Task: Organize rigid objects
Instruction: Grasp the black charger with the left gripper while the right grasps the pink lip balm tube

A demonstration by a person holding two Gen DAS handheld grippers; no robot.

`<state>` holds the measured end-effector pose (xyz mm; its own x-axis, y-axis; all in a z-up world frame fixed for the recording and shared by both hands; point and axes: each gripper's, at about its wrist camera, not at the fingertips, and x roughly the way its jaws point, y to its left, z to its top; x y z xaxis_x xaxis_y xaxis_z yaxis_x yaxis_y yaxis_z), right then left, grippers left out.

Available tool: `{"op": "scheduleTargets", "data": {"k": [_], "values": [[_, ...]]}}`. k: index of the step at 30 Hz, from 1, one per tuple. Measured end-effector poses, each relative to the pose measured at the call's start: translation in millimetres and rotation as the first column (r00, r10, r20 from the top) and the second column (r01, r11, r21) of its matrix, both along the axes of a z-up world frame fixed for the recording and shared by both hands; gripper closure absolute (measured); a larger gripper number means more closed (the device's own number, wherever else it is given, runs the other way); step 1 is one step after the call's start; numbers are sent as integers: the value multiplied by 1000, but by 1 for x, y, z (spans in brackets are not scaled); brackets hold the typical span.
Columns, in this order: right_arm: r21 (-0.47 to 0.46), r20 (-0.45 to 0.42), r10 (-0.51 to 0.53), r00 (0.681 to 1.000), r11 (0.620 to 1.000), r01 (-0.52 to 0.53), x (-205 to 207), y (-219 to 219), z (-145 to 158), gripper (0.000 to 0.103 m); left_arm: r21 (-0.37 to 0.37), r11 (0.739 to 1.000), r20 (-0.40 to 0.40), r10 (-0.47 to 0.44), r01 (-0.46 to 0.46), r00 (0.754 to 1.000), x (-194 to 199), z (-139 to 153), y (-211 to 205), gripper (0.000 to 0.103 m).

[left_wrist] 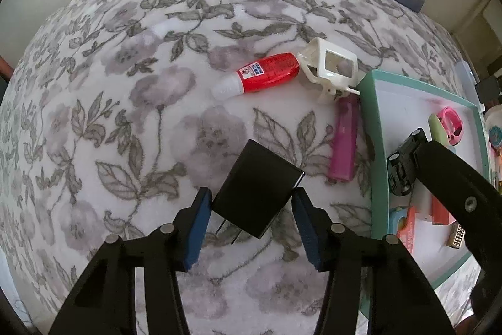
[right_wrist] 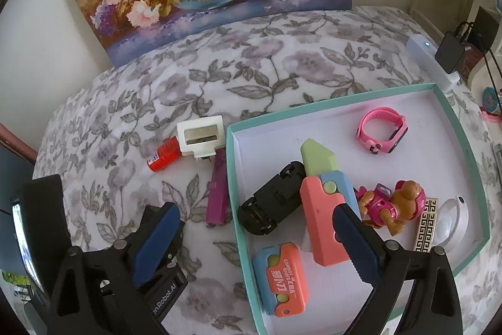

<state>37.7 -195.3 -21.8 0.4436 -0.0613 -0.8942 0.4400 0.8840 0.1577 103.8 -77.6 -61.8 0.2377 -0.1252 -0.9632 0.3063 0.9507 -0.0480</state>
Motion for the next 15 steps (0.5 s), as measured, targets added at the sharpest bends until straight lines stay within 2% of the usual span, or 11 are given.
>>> {"op": "scheduleTargets", "data": {"k": [5,8,12,14,15], "values": [[20,27,-5,1000,1000,5,-1,0,2,21,-21,999,-13,37,-37,999,7,1,16,52],[32,58,6,998,999,-8,0,3,5,30,-2,996,-5,89,-89,996,12,2,30,54],[63,82,55,995,996,-60,6,12,4,36,-8,987,-14,162,-162,987,20,1,52,54],[79,86,81,993,993,-88,9,17,2,44,-18,982,-21,188,-188,982,24,1,61,54],[91,87,99,991,990,-106,11,20,1,45,-19,980,-22,200,-200,980,26,1,66,54]]}}
